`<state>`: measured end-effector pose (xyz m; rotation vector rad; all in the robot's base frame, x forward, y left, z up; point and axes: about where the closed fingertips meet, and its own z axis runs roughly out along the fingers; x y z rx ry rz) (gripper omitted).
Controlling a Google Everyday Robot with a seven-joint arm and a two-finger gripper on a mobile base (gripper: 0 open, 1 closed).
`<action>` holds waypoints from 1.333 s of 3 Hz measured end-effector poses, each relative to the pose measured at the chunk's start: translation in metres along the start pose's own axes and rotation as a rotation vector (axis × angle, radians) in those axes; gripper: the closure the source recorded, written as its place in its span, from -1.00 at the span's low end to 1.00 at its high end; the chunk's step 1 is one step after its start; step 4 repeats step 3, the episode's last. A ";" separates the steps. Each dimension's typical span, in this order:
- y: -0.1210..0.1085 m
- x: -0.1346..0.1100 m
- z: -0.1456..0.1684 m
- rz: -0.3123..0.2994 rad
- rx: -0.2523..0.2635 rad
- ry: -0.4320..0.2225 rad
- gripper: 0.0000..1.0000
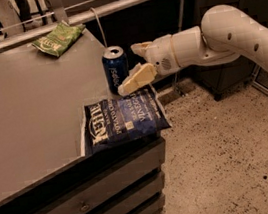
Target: Move pepsi can near blue chip bag
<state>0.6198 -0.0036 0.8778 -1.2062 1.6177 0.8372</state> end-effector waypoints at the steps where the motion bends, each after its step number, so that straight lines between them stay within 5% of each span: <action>1: -0.019 -0.004 -0.036 -0.016 0.084 -0.018 -1.00; 2: -0.037 -0.006 -0.100 -0.059 0.178 -0.038 -1.00; 4: -0.040 -0.007 -0.110 -0.066 0.195 -0.041 -1.00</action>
Offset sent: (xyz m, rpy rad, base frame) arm 0.0072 -0.2002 0.0745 -0.0036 -0.2335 -0.2659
